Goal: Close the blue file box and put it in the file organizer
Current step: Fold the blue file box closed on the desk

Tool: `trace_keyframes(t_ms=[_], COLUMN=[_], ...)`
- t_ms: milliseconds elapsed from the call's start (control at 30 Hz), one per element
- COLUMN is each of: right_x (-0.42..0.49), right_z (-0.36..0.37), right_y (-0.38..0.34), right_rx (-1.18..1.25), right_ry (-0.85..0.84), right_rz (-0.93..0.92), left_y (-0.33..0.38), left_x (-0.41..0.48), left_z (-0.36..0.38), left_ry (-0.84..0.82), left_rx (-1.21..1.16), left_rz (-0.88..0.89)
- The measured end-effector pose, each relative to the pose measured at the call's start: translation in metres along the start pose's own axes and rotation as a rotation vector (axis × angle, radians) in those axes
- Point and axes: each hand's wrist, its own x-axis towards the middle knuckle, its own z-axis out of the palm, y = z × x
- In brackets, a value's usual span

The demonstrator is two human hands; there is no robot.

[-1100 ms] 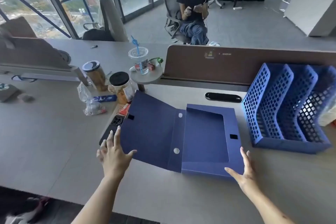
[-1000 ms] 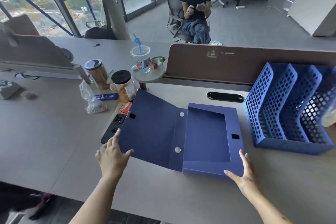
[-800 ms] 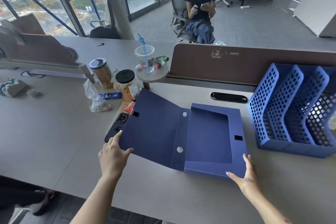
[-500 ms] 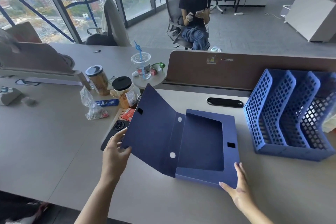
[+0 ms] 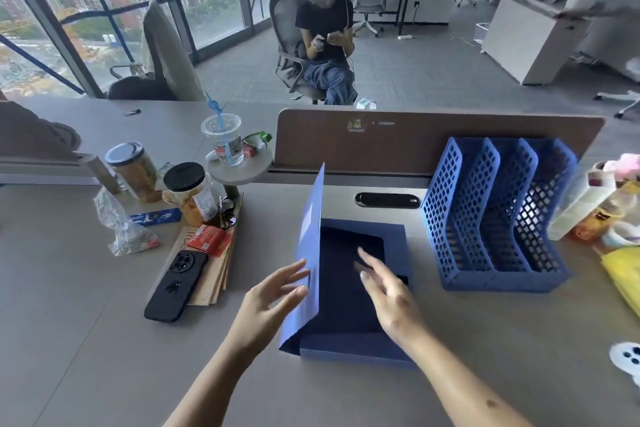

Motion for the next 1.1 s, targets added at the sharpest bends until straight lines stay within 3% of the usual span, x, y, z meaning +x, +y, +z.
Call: trace_keyframes(t_ms=[200, 467, 700, 1100], right_x=[0.020, 0.013, 0.008, 0.009], right_z=[0.006, -0.016, -0.033, -0.043], right_y=[-0.020, 0.016, 0.056, 0.097], right_rx=[0.025, -0.105, -0.078, 0.083], right_ry=[-0.001, 0.135, 0.202, 0.207], right_rz=[-0.030, 0.060, 0.214, 0.491], left_y=[-0.034, -0.062, -0.064, -0.078], left_x=[0.054, 0.084, 0.089, 0.083], left_z=[0.029, 0.059, 0.092, 0.121], left_ry=[0.018, -0.038, -0.095, -0.006], left_rx=[0.247, 0.376, 0.436, 0.701], left_rz=[-0.102, -0.496, -0.533, -0.494])
